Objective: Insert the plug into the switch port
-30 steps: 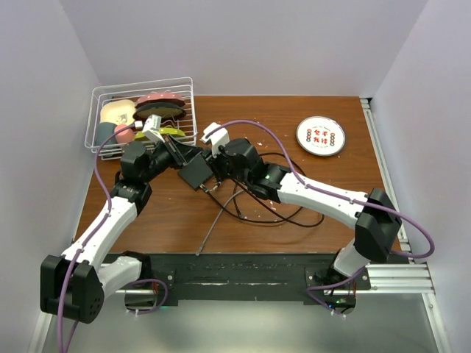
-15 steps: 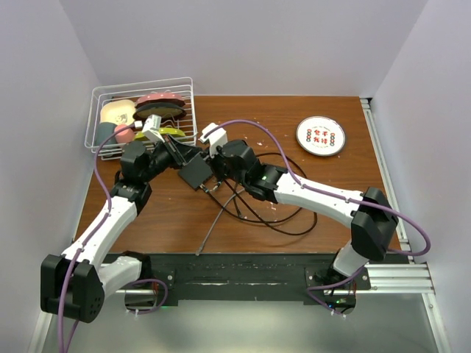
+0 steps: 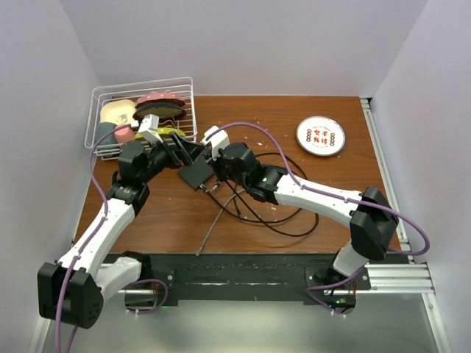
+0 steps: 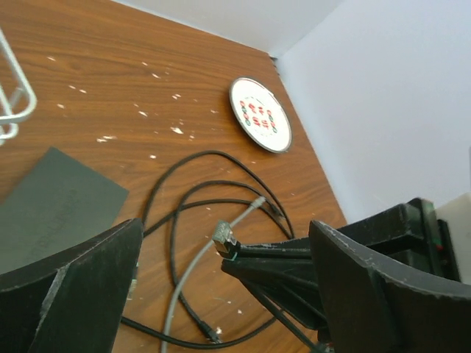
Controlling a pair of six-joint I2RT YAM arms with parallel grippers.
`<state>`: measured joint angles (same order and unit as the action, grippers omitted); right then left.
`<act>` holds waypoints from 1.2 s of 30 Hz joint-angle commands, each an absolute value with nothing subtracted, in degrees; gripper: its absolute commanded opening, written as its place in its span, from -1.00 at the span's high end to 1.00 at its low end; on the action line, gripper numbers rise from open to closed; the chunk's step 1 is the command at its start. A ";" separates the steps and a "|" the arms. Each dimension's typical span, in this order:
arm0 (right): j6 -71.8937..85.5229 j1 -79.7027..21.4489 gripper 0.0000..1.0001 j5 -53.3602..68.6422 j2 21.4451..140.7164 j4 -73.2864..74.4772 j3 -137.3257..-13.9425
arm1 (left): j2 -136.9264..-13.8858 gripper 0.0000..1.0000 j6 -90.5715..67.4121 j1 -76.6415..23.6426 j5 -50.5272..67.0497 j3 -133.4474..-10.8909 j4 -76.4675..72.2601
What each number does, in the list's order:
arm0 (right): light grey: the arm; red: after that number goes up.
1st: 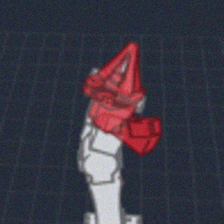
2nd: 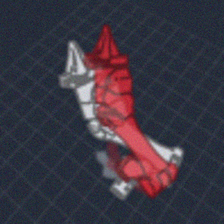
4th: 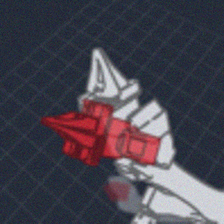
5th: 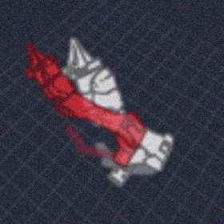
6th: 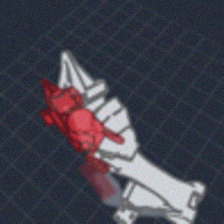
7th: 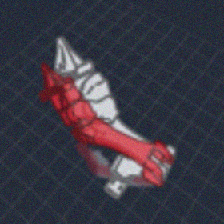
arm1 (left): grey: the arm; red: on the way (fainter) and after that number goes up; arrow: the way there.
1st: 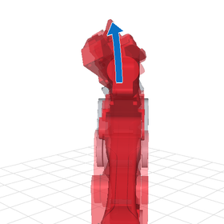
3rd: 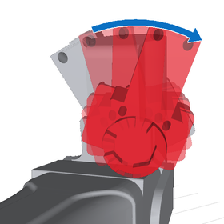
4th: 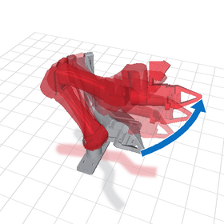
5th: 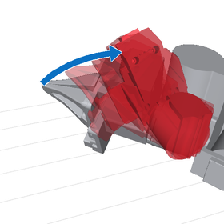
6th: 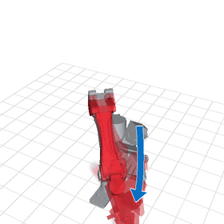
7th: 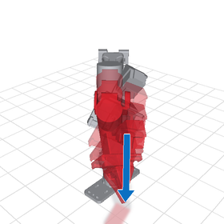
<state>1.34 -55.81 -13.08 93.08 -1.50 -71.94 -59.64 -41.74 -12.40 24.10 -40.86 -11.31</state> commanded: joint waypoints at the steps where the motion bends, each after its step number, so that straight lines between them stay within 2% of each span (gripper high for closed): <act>1: 1.67 -55.63 1.00 -15.12 90.97 -3.69 -70.23 | -56.16 -1.00 -34.46 -12.13 14.00 -45.08 -5.46; 7: 2.02 -54.06 1.00 -9.85 95.09 -2.99 -69.87 | -57.56 -1.00 -30.06 -11.95 8.09 -46.32 -0.53; 19: 4.04 -52.74 1.00 -0.18 109.15 -4.75 -67.85 | -61.61 -1.00 -29.27 -11.69 7.03 -45.44 -1.32; 26: 6.50 -50.63 1.00 -0.88 114.51 -0.72 -69.69 | -66.79 -1.00 -29.09 -11.60 8.61 -41.75 -11.57; 32: 9.66 -47.47 1.00 -0.70 116.46 1.85 -71.28 | -81.71 -0.82 -28.21 -12.04 10.81 -42.28 -16.60; 36: 11.34 -44.92 1.00 -0.18 115.66 1.58 -69.79 | -87.18 -0.61 -27.25 -13.70 10.29 -43.59 -18.02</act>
<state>8.75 -48.01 0.10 115.02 -2.15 -70.94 -83.94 -29.56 -12.25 9.85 -42.59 -12.23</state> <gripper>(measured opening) 0.026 0.848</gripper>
